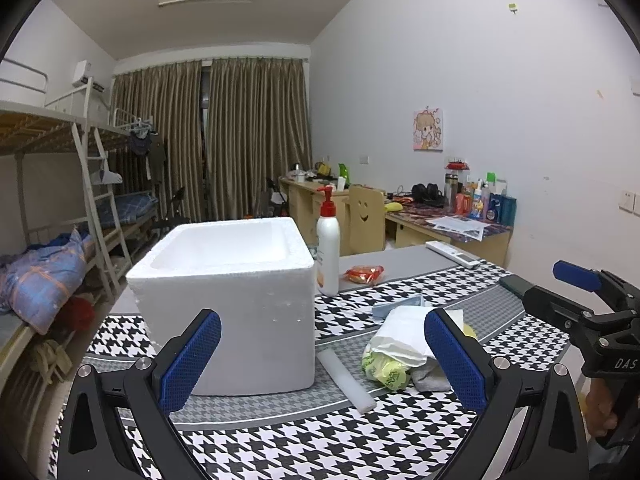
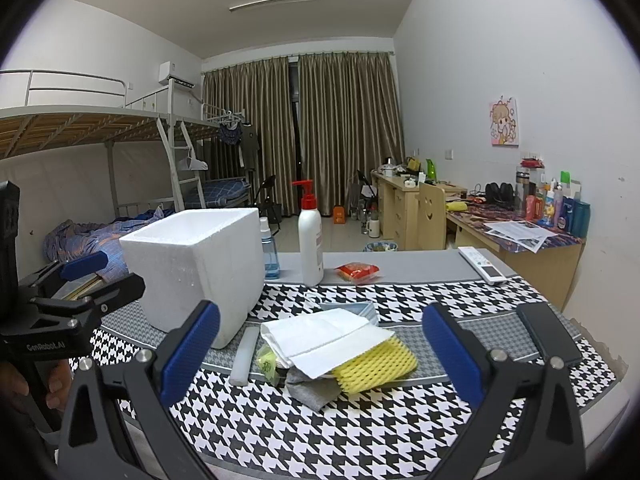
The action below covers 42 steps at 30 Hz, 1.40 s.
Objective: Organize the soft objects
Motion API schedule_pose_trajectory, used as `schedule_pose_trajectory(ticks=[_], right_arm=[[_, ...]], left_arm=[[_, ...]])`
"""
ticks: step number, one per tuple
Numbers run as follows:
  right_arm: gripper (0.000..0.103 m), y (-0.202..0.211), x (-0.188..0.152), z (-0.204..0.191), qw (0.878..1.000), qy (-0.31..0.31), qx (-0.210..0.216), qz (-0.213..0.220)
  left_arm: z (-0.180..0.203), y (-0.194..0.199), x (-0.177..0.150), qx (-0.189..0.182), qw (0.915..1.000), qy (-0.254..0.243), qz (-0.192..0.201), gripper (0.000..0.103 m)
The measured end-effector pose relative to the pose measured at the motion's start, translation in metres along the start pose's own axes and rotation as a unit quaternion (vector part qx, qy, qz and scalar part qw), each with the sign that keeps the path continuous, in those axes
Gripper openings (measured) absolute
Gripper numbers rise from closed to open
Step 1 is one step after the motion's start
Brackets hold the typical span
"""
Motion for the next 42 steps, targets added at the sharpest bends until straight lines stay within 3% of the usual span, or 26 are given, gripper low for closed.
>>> schedule_pose_trajectory(ticks=[20, 28, 42], right_arm=[[0.102, -0.022, -0.003, 0.016, 0.999, -0.012, -0.016, -0.033], [0.102, -0.04, -0.009, 0.026, 0.998, -0.014, -0.022, -0.063], [0.102, -0.066, -0.02, 0.034, 0.994, -0.019, -0.025, -0.103]], left_arm=[[0.013, -0.024, 0.002, -0.023, 0.999, -0.014, -0.035, 0.102], [0.018, -0.047, -0.005, -0.036, 0.9967, -0.009, -0.073, 0.102], [0.02, -0.086, -0.026, -0.024, 0.9895, 0.005, -0.143, 0.102]])
Point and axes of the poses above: each gripper's, at about its wrist camera, not at the fingertips, and y roughly against the way its jaws point, z to its right, x to its top, the point moved 7 cm from there along -y, roughly the way its jaws point, and after that the axes turned 11 degrees about -z, right-handed, at the moved point
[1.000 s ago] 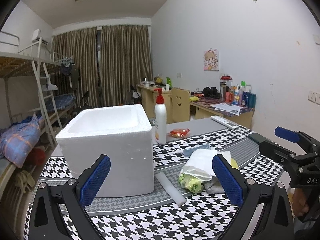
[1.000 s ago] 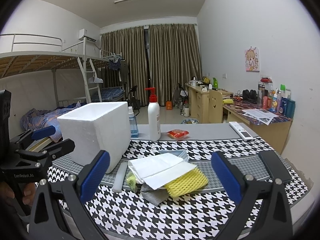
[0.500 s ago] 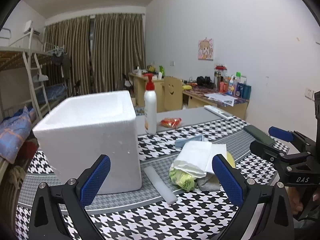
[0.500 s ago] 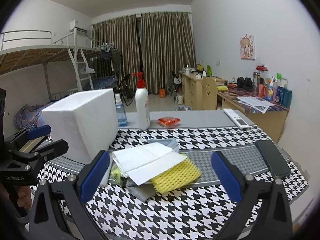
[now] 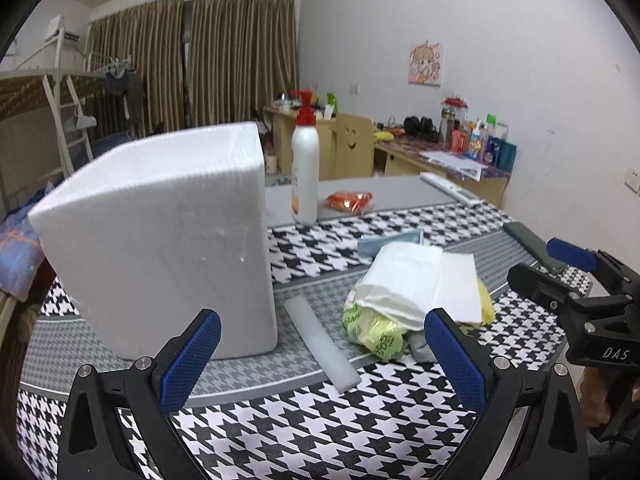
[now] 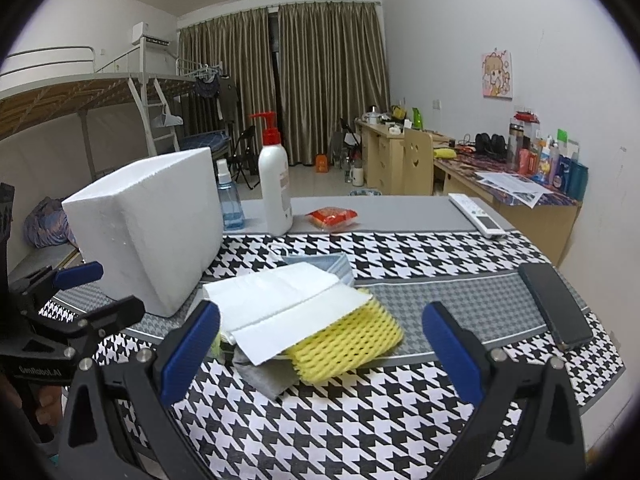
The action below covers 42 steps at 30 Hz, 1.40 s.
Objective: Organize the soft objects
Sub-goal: 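Grasp the white tissue with the right gripper while the left gripper grasps the white foam strip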
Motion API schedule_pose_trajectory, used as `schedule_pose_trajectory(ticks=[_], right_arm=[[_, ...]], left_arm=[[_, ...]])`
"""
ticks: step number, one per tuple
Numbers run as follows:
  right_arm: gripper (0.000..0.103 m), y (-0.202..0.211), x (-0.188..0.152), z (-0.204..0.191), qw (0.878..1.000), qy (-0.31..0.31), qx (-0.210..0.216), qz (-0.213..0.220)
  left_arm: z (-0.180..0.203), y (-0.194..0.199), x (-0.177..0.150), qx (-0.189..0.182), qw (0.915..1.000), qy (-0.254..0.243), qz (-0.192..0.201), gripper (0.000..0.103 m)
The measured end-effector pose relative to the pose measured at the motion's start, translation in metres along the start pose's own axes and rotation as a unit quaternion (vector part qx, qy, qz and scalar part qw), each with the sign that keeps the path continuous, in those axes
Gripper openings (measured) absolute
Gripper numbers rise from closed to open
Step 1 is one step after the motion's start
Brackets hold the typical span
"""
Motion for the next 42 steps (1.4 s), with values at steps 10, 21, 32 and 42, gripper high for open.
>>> schedule_pose_trajectory(ticks=[10, 21, 32, 42], right_arm=[[0.101, -0.012, -0.001, 0.003, 1.0, -0.005, 0.006, -0.019], [0.093, -0.023, -0.001, -0.001, 0.999, -0.001, 0.016, -0.033], [0.093, -0.03, 0.006, -0.009, 0.999, 0.011, 0.029, -0.036], [0.085, -0.05, 0.007, -0.022, 0.996, 0.025, 0.053, -0.067]], left_arm=[[0.002, -0.026, -0.011, 0.007, 0.9989, 0.003, -0.047, 0.097], [0.004, -0.052, -0.021, 0.003, 0.9951, 0.015, -0.098, 0.082], [0.004, -0.066, -0.026, 0.008, 0.9916, 0.023, -0.127, 0.067], [0.001, -0.079, -0.032, 0.018, 0.9872, 0.028, -0.156, 0.056]])
Point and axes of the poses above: each gripper's, at about its wrist camera, not at the fingertips, and y roughly against the way its jaws point, z to its right, x to its top, the point moved 7 cm from there along -y, roughly the way its jaws point, and after that the axes turned 11 degrees about -z, right-handed, at the moved point
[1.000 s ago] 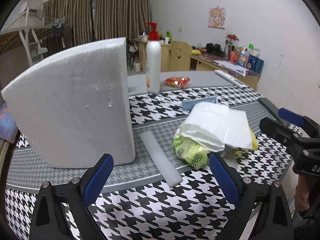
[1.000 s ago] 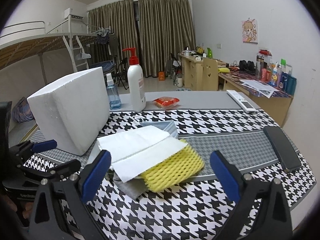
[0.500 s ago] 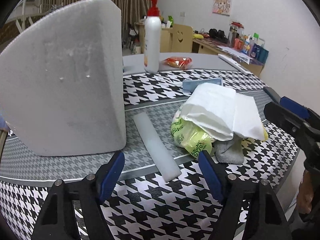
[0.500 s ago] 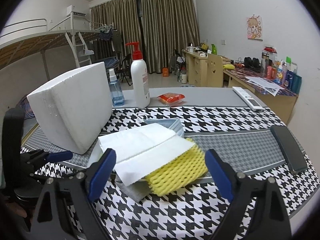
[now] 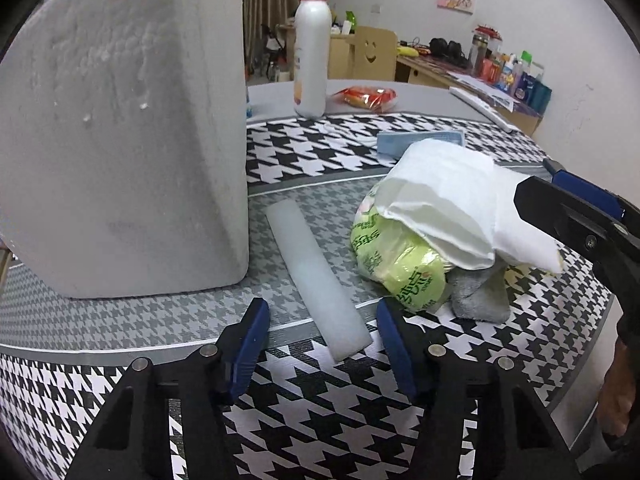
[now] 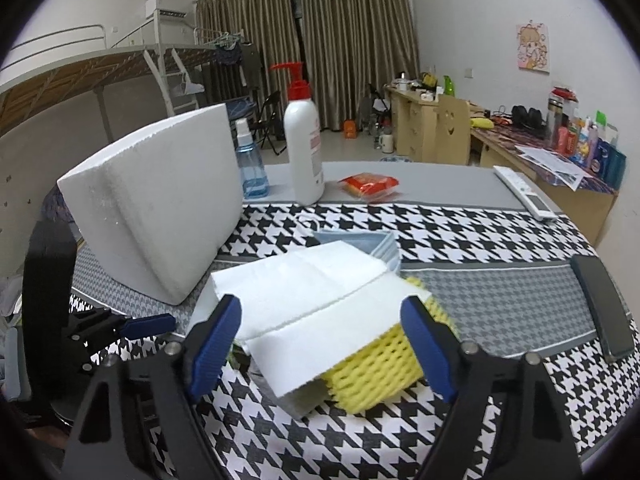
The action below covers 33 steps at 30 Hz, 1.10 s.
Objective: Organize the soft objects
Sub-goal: 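Grasp the white tissue with the right gripper while the left gripper grasps the white foam strip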
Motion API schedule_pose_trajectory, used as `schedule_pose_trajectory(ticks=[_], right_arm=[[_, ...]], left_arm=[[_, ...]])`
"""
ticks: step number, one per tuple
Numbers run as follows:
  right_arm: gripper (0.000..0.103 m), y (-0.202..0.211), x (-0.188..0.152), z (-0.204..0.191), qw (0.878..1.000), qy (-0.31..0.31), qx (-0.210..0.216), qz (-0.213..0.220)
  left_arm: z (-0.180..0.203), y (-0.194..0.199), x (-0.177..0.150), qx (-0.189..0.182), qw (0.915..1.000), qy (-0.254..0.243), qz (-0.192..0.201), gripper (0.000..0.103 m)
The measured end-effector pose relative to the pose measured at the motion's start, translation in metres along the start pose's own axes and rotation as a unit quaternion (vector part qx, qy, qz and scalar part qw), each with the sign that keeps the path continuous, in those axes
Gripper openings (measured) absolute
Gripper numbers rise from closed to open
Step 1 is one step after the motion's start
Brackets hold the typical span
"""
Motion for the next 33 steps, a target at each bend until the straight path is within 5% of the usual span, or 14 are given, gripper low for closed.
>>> schedule_pose_trajectory(ticks=[4, 17, 29, 33], right_arm=[[0.084, -0.006, 0.001, -0.006, 1.0, 0.013, 0.002, -0.008], [0.038, -0.032, -0.016, 0.003, 0.997, 0.009, -0.015, -0.073], [0.011, -0.023, -0.017, 0.006, 0.998, 0.002, -0.016, -0.064], [0.01, -0.013, -0.014, 0.009, 0.999, -0.004, -0.016, -0.052]], left_arm=[[0.0, 0.0, 0.001, 0.005, 1.0, -0.003, 0.001, 0.05], [0.009, 0.0, 0.002, -0.001, 0.9996, -0.027, 0.003, 0.029], [0.007, 0.004, 0.001, -0.008, 0.9994, -0.032, 0.014, 0.022], [0.006, 0.009, 0.0, -0.014, 0.9992, -0.032, 0.021, 0.019]])
Point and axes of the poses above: each gripper's, at about its wrist camera, not at the fingertips, and y roughly against the way its jaws point, z to its right, x to its top, the point moved 7 cm from there along -y, roughly the way its jaws point, and after that the axes turned 11 degrees about -z, right-handed, at the moved point
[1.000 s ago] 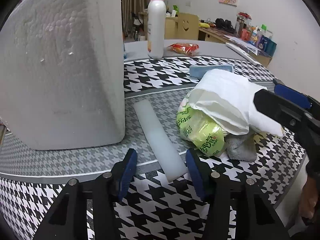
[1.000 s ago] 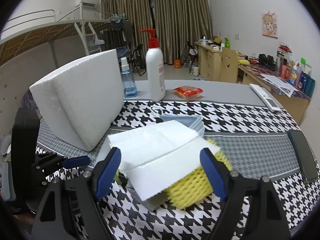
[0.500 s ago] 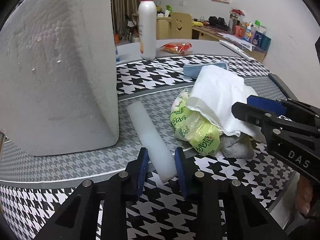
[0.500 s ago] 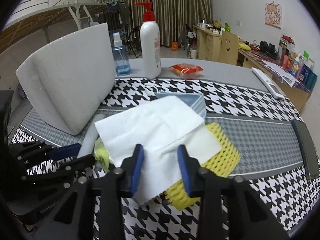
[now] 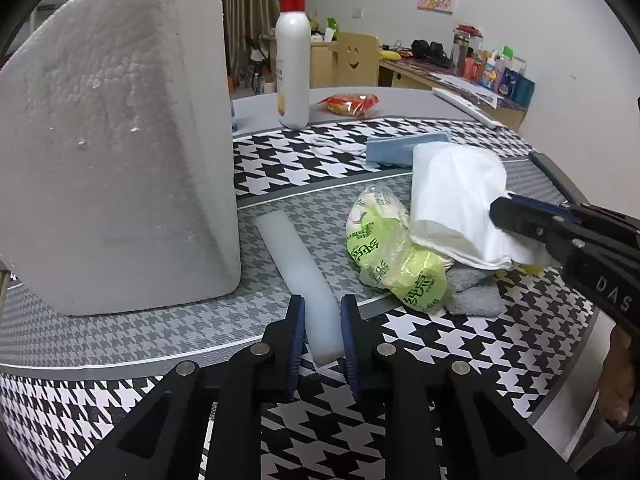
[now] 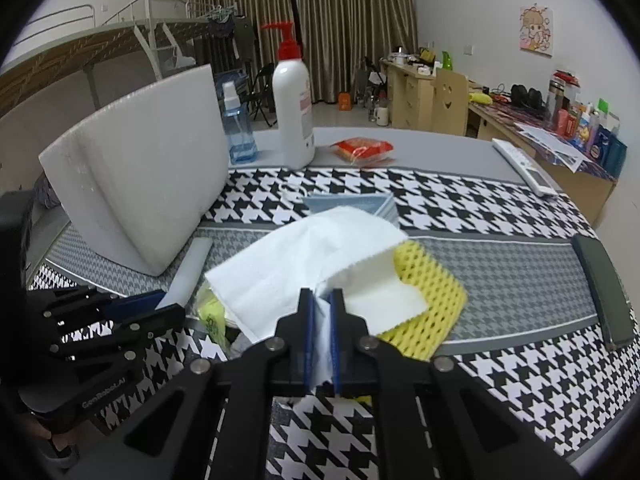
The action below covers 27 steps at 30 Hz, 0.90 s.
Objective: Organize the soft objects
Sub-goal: 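Grasp the white tissue with the right gripper while the left gripper grasps the white foam strip, then lift the white tissue with the right gripper while the left gripper lifts the foam strip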
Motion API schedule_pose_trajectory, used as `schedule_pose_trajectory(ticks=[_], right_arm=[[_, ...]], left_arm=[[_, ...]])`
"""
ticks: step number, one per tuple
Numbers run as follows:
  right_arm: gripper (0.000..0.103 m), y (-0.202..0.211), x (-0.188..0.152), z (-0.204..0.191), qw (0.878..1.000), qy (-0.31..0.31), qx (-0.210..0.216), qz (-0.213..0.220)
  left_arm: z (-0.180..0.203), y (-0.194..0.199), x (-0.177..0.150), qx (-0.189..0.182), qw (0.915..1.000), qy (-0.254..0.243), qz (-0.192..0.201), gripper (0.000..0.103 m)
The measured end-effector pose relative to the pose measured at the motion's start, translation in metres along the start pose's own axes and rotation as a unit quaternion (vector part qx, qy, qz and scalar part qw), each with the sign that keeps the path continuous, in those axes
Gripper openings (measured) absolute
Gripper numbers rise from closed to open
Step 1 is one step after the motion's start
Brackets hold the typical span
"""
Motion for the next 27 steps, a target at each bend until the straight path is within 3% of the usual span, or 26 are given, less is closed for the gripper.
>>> schedule_pose_trajectory(ticks=[19, 27], right_arm=[[0.009, 0.058, 0.012, 0.013, 0.995, -0.043, 0.046, 0.078], [0.009, 0.078, 0.016, 0.015, 0.99, -0.056, 0.085, 0.102]], left_arm=[[0.002, 0.041, 0.0, -0.003, 0.9974, -0.019, 0.07, 0.017], [0.0, 0.059, 0.002, 0.0, 0.9951, -0.021, 0.096, 0.017]])
Point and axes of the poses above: each gripper's, at about its wrist camera, not at the fingertips, and y roughly against the way its jaws point, z to its right, x to its top, the point moved 7 cm from there along -y, roughly the way its jaws point, and after that the axes turned 11 degrees about -z, right-handed, at the moved point
